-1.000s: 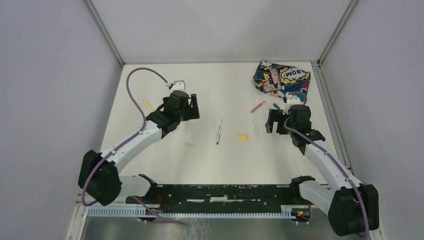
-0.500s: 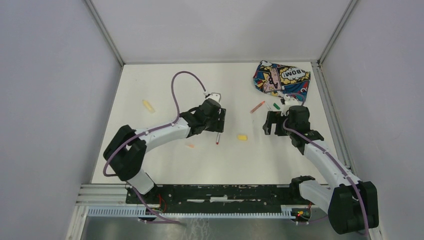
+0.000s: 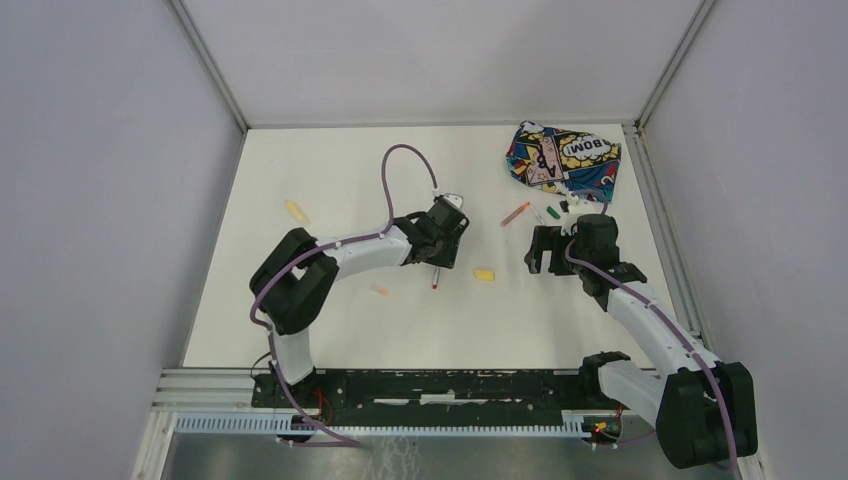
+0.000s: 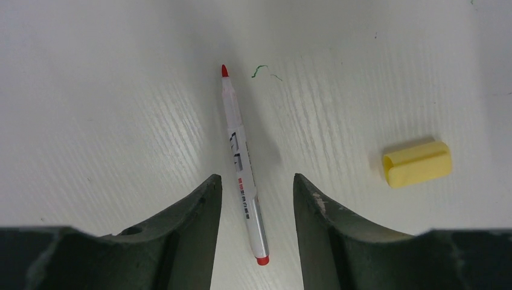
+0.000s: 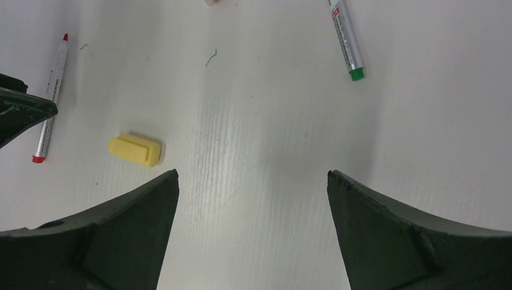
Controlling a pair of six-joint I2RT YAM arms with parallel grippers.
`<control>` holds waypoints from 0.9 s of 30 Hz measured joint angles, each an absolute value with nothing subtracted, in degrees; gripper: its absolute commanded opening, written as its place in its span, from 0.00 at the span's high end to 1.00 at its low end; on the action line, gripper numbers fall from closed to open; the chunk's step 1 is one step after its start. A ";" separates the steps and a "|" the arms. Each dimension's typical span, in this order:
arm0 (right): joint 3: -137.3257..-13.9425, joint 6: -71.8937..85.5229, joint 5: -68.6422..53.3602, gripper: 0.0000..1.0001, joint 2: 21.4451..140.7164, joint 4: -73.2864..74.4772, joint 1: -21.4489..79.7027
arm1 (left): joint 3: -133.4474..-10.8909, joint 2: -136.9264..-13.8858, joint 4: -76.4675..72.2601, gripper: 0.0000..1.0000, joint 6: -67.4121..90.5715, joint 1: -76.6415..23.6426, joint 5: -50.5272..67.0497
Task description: Insert the pens into the pen caps
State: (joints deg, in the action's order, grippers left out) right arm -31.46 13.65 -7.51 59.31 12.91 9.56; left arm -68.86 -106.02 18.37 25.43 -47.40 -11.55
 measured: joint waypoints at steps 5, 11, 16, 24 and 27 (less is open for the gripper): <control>-31.24 13.65 -7.51 0.02 59.31 12.95 9.56 | -70.63 -107.02 20.56 0.57 25.04 -47.44 -12.51; -31.24 13.67 -7.73 0.02 59.31 12.95 9.56 | -71.88 -109.67 21.17 0.64 24.34 -47.46 -13.56; -31.24 13.67 -7.88 0.03 59.31 12.93 9.56 | -71.90 -110.76 21.39 0.72 23.64 -47.51 -13.89; -31.24 13.67 -8.14 0.02 59.31 12.95 9.56 | -72.31 -111.26 21.30 0.84 22.63 -47.72 -14.85; -31.24 13.69 -8.16 0.03 59.31 12.95 9.56 | -72.49 -111.42 21.19 0.87 22.57 -47.77 -14.96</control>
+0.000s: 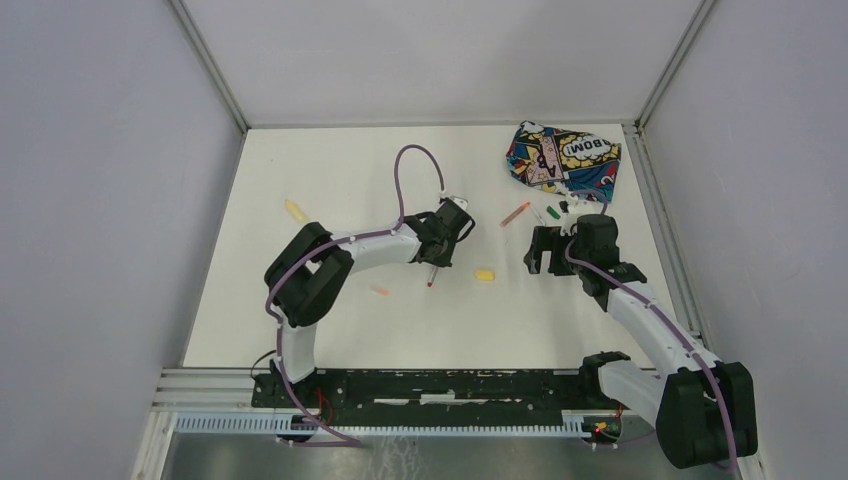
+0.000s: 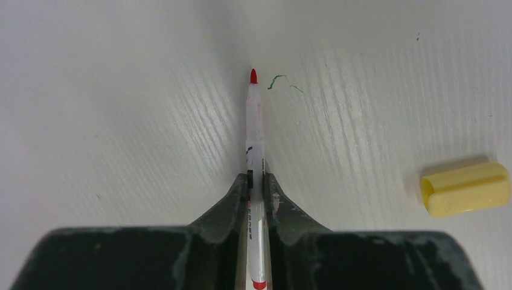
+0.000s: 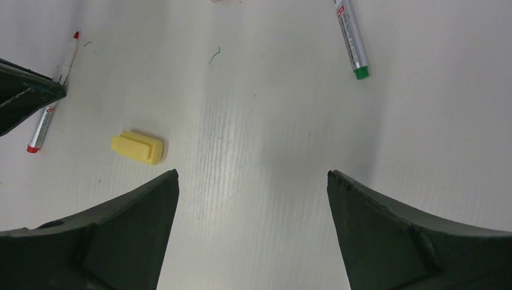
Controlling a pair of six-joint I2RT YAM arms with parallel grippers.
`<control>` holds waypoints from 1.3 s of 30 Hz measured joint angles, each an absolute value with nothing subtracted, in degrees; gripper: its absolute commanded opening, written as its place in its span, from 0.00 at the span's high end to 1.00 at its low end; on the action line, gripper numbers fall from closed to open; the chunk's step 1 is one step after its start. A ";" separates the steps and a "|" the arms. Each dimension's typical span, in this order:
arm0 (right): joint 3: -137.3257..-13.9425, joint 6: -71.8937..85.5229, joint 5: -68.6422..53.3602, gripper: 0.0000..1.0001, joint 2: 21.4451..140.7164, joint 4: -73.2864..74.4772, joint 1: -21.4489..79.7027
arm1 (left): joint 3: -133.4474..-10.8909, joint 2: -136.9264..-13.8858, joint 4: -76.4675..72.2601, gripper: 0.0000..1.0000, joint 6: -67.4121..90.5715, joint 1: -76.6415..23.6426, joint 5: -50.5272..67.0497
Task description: Insert the pens into the pen caps
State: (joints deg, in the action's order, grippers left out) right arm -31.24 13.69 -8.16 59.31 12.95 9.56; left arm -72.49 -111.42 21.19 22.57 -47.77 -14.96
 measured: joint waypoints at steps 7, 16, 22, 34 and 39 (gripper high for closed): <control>-31.24 14.98 -8.69 0.03 59.16 12.84 9.56 | -72.49 -111.37 20.82 0.87 22.55 -47.77 -14.66; -20.71 31.68 -18.52 0.08 53.04 -3.84 10.57 | -72.23 -103.85 16.16 0.87 24.43 -47.79 -8.71; -16.16 41.28 -20.60 0.09 49.45 -16.03 14.83 | -71.11 -97.36 8.62 0.87 29.34 -47.79 -4.29; -15.51 49.36 -22.35 0.25 55.02 -33.32 23.35 | -69.38 -95.02 0.12 0.87 34.48 -48.03 2.98; -15.88 50.43 -22.68 0.40 58.76 -35.81 24.69 | -68.58 -94.96 -1.13 0.87 34.52 -48.10 4.14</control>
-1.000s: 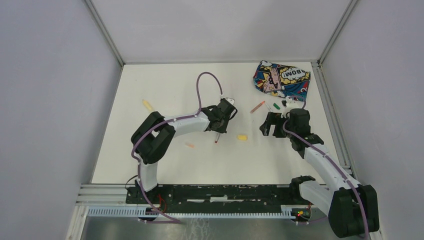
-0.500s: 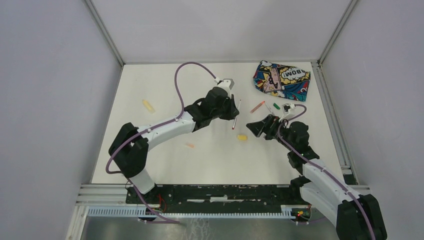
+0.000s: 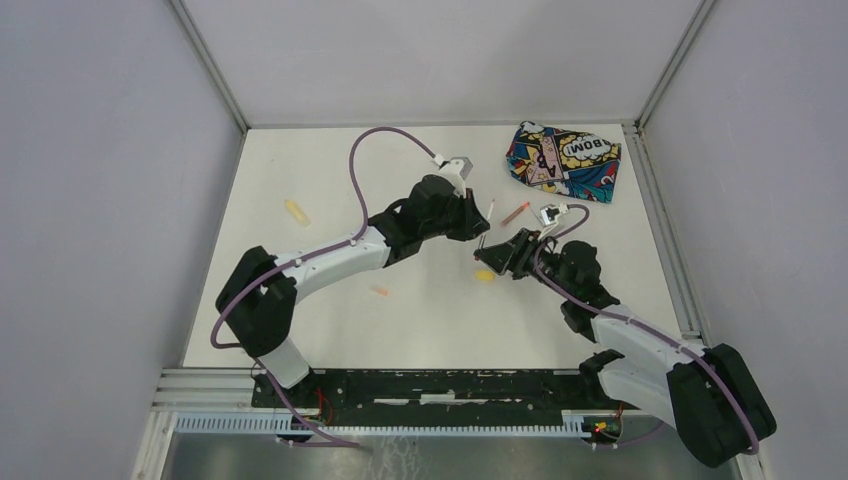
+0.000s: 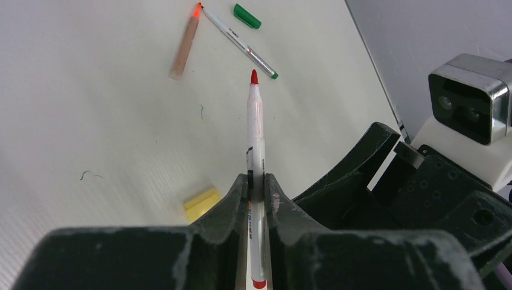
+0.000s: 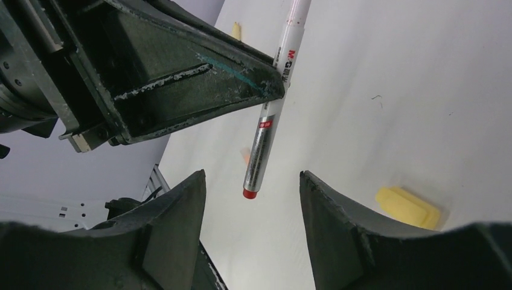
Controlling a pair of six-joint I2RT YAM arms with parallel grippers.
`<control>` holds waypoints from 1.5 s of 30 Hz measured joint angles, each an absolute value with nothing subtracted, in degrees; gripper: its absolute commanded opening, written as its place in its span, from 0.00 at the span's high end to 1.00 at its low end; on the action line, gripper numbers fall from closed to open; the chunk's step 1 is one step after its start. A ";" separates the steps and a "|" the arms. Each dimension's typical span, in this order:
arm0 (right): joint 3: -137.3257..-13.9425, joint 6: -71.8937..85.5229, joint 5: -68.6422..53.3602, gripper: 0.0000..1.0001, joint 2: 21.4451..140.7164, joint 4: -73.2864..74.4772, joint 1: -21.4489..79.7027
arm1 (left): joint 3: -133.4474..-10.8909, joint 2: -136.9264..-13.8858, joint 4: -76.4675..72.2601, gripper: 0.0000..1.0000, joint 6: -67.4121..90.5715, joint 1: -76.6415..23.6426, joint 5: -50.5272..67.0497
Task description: Insert the pens into the pen caps
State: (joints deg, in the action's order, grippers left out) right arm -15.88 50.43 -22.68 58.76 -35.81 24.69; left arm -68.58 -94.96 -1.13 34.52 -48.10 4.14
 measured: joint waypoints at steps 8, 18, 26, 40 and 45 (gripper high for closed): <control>-17.65 51.59 -22.98 0.57 63.31 -38.39 25.43 | -66.96 -93.47 -2.39 0.88 34.57 -48.14 4.86; -17.91 52.62 -23.64 0.74 65.56 -40.34 26.28 | -66.13 -91.77 -3.92 0.88 35.18 -48.14 4.69; -17.91 52.90 -24.03 1.00 65.93 -41.43 26.50 | -65.69 -91.55 -4.69 0.67 35.33 -48.14 4.62; -18.85 53.19 -25.69 1.00 66.11 -44.49 26.63 | -65.21 -91.33 -4.86 0.64 35.94 -48.73 5.02; -19.05 52.99 -25.96 1.00 66.08 -44.77 26.63 | -65.21 -91.33 -4.89 0.68 35.94 -48.95 5.10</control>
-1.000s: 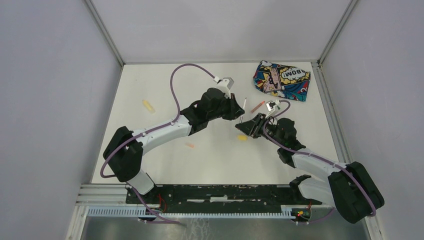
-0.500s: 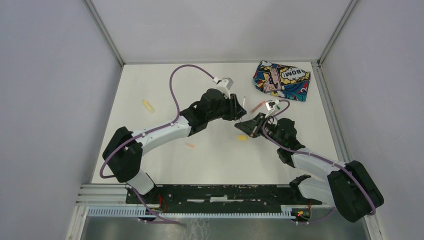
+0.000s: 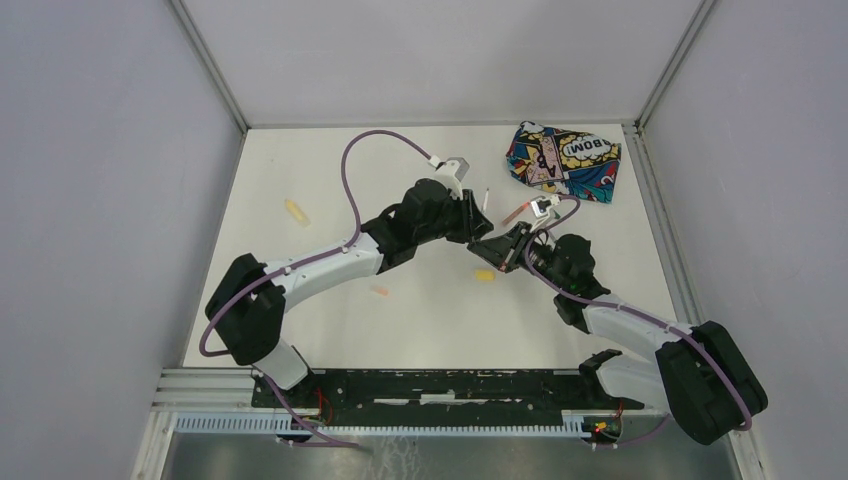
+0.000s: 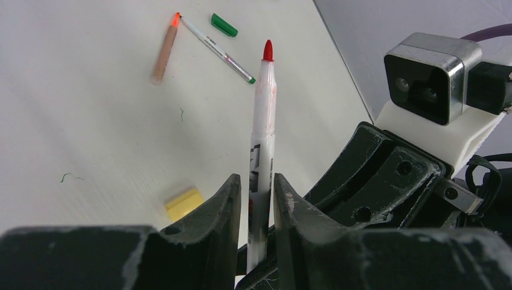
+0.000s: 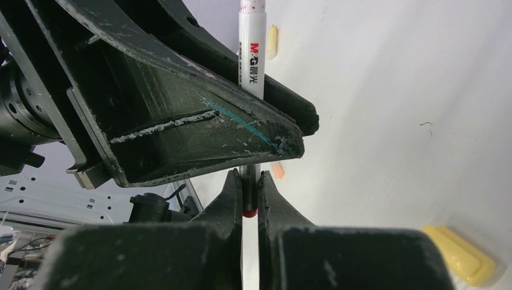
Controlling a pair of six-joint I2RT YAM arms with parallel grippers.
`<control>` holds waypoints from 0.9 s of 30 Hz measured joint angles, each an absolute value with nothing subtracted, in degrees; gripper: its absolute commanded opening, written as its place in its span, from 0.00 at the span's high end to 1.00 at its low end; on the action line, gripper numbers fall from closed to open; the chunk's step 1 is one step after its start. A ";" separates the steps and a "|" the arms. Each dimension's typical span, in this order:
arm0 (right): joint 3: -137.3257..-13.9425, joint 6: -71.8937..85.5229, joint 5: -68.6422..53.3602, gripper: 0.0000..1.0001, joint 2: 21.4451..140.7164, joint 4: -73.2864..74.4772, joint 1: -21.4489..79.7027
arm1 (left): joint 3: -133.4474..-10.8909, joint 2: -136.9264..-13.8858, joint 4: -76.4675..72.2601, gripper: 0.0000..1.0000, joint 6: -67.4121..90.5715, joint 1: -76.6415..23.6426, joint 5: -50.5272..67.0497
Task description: Insert the pens into the pen caps
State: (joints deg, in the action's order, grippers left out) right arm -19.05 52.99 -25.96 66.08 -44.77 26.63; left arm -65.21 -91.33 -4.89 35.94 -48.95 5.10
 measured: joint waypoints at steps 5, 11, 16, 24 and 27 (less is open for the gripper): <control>-19.07 52.66 -25.87 1.00 66.08 -44.75 26.63 | -65.21 -91.33 -4.89 0.68 35.94 -48.97 5.15; -19.77 52.62 -25.74 1.00 66.08 -44.69 26.63 | -65.14 -91.33 -4.89 0.68 35.94 -49.01 5.85; -20.47 52.23 -25.69 0.99 66.08 -44.25 26.63 | -64.97 -91.33 -5.30 0.80 35.94 -48.99 6.04; -20.53 52.18 -25.69 0.86 66.13 -43.70 26.70 | -64.71 -91.33 -5.45 0.98 35.81 -49.01 6.02; -20.53 51.96 -25.74 0.71 66.13 -43.53 26.81 | -64.75 -91.33 -4.97 0.98 35.75 -49.04 5.76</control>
